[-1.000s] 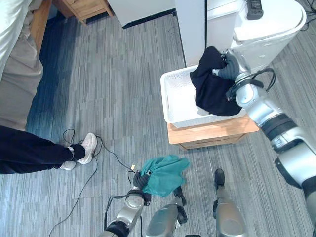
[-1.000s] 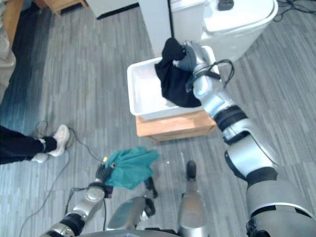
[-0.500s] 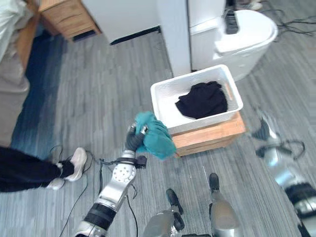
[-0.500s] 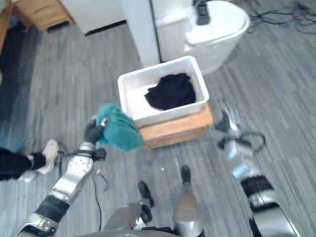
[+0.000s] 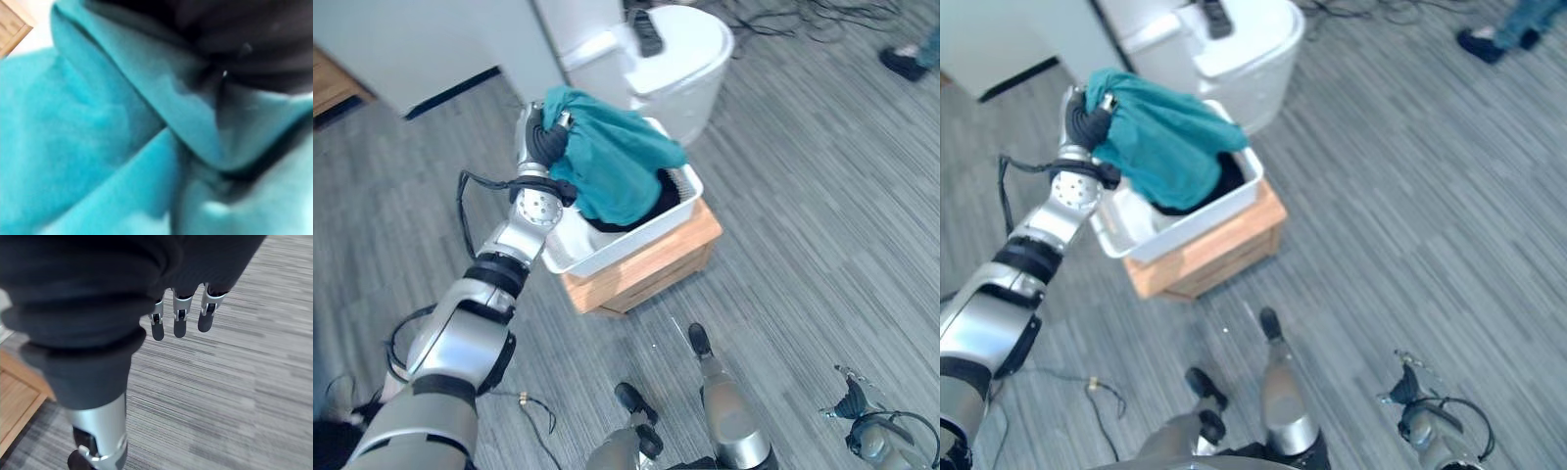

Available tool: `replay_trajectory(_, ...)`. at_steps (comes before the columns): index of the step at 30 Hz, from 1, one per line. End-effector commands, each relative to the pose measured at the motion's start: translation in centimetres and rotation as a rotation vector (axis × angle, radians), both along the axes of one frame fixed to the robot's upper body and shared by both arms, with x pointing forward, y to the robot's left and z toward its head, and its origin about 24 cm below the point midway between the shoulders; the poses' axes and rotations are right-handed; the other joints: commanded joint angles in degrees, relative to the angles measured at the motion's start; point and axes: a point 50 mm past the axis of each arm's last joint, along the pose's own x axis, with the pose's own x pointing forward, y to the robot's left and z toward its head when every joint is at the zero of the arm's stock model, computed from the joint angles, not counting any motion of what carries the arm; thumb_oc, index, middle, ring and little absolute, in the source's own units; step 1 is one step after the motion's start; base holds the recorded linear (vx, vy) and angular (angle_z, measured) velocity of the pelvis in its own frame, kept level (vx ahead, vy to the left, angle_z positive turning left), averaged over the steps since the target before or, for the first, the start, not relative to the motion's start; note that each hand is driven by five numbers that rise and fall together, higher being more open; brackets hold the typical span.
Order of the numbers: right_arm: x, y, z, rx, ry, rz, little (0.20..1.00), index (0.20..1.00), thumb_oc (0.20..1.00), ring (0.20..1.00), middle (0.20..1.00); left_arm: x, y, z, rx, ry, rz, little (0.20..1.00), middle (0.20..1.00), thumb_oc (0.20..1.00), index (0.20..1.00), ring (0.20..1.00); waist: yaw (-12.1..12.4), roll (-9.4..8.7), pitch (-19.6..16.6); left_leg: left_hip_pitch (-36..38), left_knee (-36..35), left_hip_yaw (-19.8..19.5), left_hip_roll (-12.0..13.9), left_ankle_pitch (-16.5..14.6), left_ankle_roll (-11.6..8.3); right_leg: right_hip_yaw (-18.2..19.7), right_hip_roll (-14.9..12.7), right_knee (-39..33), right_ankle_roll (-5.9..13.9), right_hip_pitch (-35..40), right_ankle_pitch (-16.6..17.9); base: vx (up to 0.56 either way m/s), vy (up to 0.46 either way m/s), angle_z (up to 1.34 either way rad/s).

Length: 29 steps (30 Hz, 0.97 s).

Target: Tidy up the quilt and then pick up the clothes from the bed and put them into the laundry hamper.

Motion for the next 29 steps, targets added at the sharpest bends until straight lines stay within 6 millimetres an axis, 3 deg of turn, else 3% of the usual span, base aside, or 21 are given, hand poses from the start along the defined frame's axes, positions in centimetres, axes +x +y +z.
replay_trajectory(1,-0.1,0.4,-0.4,0.058,-0.031,-0.086,1.0,1.0,1.0,1.0,1.0,0.4,0.9,2.6,-0.055,-0.055,0.03,0.517,0.517,0.517,0.517,0.517,2.54,-0.58,1.52,2.4,0.15,-2.08,2.31,-3.08,-3.83,1.17,-2.05,4.43,7.36,-3.28,-5.3,-0.01,-0.009,-0.29)
replay_trajectory(2,-0.2,0.7,-0.8,0.072,-0.016,-0.09,1.0,1.0,1.0,1.0,1.0,0.6,1.2,2.3,-0.07,-0.021,0.036,1.0,1.0,1.0,1.0,1.0,2.52,-0.55,1.92,2.2,0.15,-2.01,2.19,-3.09,-3.8,1.36,-1.98,4.45,7.39,-3.56,-5.17,-0.01,-0.007,-0.25)
replay_trajectory(5,-0.8,0.9,-1.7,0.098,0.046,-0.12,1.0,1.0,1.0,1.0,1.0,1.1,2.1,0.0,-0.151,0.134,0.051,1.0,1.0,1.0,1.0,1.0,2.52,-0.27,2.72,1.65,0.15,-1.51,2.15,-2.92,-3.89,1.5,-2.07,4.24,7.43,-4.1,-4.87,0.02,-0.009,-0.11)
replay_trajectory(7,-1.2,0.8,-2.0,0.102,0.078,-0.148,1.0,1.0,1.0,1.0,1.0,1.1,1.6,-1.7,-0.234,0.186,0.03,1.0,1.0,1.0,1.0,1.0,2.44,0.1,2.53,1.83,0.15,-1.45,2.17,-3.07,-3.96,1.34,-2.11,4.13,7.14,-4.02,-4.92,0.04,-0.006,-0.04)
replay_trajectory(9,-1.4,0.8,-2.2,0.102,0.092,-0.162,1.0,1.0,1.0,1.0,1.0,0.9,0.4,-2.6,-0.279,0.181,-0.034,1.0,1.0,1.0,1.0,1.0,2.75,0.31,1.71,2.76,0.15,-1.44,2.29,-3.54,-3.94,1.14,-2.11,4.0,6.89,-3.21,-5.3,0.04,-0.04,0.03)
replay_trajectory(12,-1.7,1.0,-2.4,0.121,0.098,-0.174,1.0,1.0,1.0,1.0,1.0,-0.6,0.5,-3.6,-0.376,0.093,-0.083,1.0,1.0,1.0,1.0,1.0,3.88,0.33,-0.33,4.62,0.15,-1.72,2.63,-4.24,-4.05,0.39,-2.04,3.67,6.55,-1.0,-6.14,0.07,-0.066,0.06)
replay_trajectory(13,-2.2,1.3,-2.7,0.138,0.106,-0.184,1.0,1.0,1.0,1.0,1.0,-1.9,1.4,-4.9,-0.4,0.069,-0.078,1.0,1.0,1.0,1.0,1.0,4.77,0.35,-1.47,5.51,0.15,-1.95,2.87,-4.64,-4.09,-0.1,-1.9,3.45,6.41,0.35,-6.55,0.04,-0.042,0.07)
replay_trajectory(15,-2.4,1.4,-2.9,0.146,0.111,-0.19,1.0,1.0,1.0,1.0,1.0,-2.7,2.0,-5.9,-0.384,0.078,-0.061,1.0,1.0,1.0,1.0,1.0,5.18,0.3,-1.99,6.12,0.15,-2.12,2.98,-4.85,-4.14,-0.25,-1.78,3.27,6.34,1.16,-6.8,0.04,-0.053,0.11)
replay_trajectory(16,-2.8,1.5,-3.1,0.162,0.117,-0.219,1.0,1.0,1.0,1.0,1.0,-4.2,3.5,-8.1,-0.361,0.115,-0.005,1.0,1.0,1.0,1.0,1.0,6.06,0.4,-2.86,6.93,0.15,-2.41,3.19,-5.07,-4.2,-0.66,-1.65,3.19,6.16,2.26,-7.23,0.03,-0.05,0.08)
replay_trajectory(19,-3.1,1.7,-3.4,0.183,0.125,-0.247,1.0,1.0,1.0,1.0,1.0,-6.3,5.7,-11.4,-0.335,0.206,0.075,1.0,1.0,1.0,1.0,1.0,6.98,0.51,-3.81,8.3,0.15,-2.91,3.41,-5.33,-4.25,-0.94,-1.35,3.16,5.87,3.87,-7.96,0.02,-0.027,0.09)
replay_trajectory(20,-3.3,1.7,-3.6,0.192,0.132,-0.263,1.0,1.0,1.0,1.0,1.0,-7.3,6.0,-12.9,-0.388,0.241,0.087,1.0,1.0,1.0,1.0,1.0,7.22,0.53,-4.14,8.78,0.15,-3.13,3.54,-5.46,-4.24,-1.15,-1.26,3.21,5.73,4.5,-8.25,0.05,-0.013,0.18)
replay_trajectory(21,-3.6,1.7,-3.9,0.21,0.151,-0.304,1.0,1.0,1.0,1.0,1.0,-9.4,6.5,-16.8,-0.432,0.376,0.126,1.0,1.0,1.0,1.0,1.0,7.8,0.64,-4.89,9.66,0.15,-3.32,3.75,-5.71,-4.16,-1.11,-1.17,3.27,5.43,5.52,-8.61,0.04,-0.007,0.16)
replay_trajectory(22,-3.6,1.7,-3.9,0.21,0.151,-0.304,1.0,1.0,1.0,1.0,1.0,-9.4,6.6,-16.8,-0.432,0.376,0.126,1.0,1.0,1.0,1.0,1.0,7.78,0.64,-4.88,9.7,0.15,-3.32,3.75,-5.71,-4.16,-1.12,-1.17,3.25,5.43,5.57,-8.6,0.05,0.006,0.09)
replay_trajectory(23,-3.6,1.6,-4.0,0.232,0.15,-0.359,1.0,1.0,1.0,1.0,1.0,-12.1,6.7,-21.0,-0.416,0.551,0.169,1.0,1.0,1.0,1.0,1.0,8.17,0.8,-5.59,10.47,0.15,-3.41,3.8,-6.0,-4.04,-1.1,-1.02,3.21,5.19,6.45,-8.9,0.03,0.013,0.11)
replay_trajectory(24,-3.6,1.4,-4.0,0.236,0.15,-0.395,1.0,1.0,1.0,1.0,1.0,-13.5,6.7,-23.0,-0.409,0.639,0.196,1.0,1.0,1.0,1.0,1.0,8.39,0.93,-6.06,10.85,0.15,-3.51,3.8,-6.16,-3.97,-1.07,-0.92,3.07,5.1,6.89,-8.95,0.05,0.009,0.07)
replay_trajectory(25,-3.2,1.6,-4.1,0.253,0.152,-0.43,1.0,1.0,1.0,1.0,1.0,-17.1,6.8,-27.2,-0.437,0.826,0.291,1.0,1.0,1.0,1.0,1.0,8.95,0.9,-7.03,11.54,0.15,-3.63,3.88,-6.46,-3.83,-0.82,-0.66,2.77,4.86,7.66,-9.1,0.05,0.007,0.04)
replay_trajectory(26,-2.8,1.8,-4.1,0.265,0.149,-0.434,1.0,1.0,1.0,1.0,1.0,-18.5,6.2,-28.8,-0.455,0.899,0.314,1.0,1.0,1.0,1.0,1.0,9.21,0.83,-7.41,11.81,0.15,-3.57,3.93,-6.6,-3.77,-0.77,-0.57,2.7,4.77,7.94,-9.18,0.07,0.002,-0.05)
replay_trajectory(27,-1.7,2.5,-4.1,0.293,0.131,-0.425,1.0,1.0,1.0,1.0,1.0,-22.0,5.0,-31.7,-0.499,1.05,0.36,1.0,1.0,1.0,1.0,1.0,9.77,0.57,-8.31,12.37,0.15,-3.55,3.98,-6.85,-3.55,-0.41,-0.32,2.55,4.48,8.52,-9.37,0.06,0.012,-0.04)
replay_trajectory(29,0.0,3.6,-3.8,0.326,0.092,-0.373,1.0,1.0,1.0,1.0,1.0,-24.8,3.7,-33.7,-0.496,1.198,0.37,1.0,1.0,1.0,1.0,1.0,10.01,0.18,-9.02,12.79,0.15,-3.34,3.98,-6.98,-3.42,-0.03,-0.13,2.23,4.29,8.97,-9.35,0.04,0.02,-0.05)
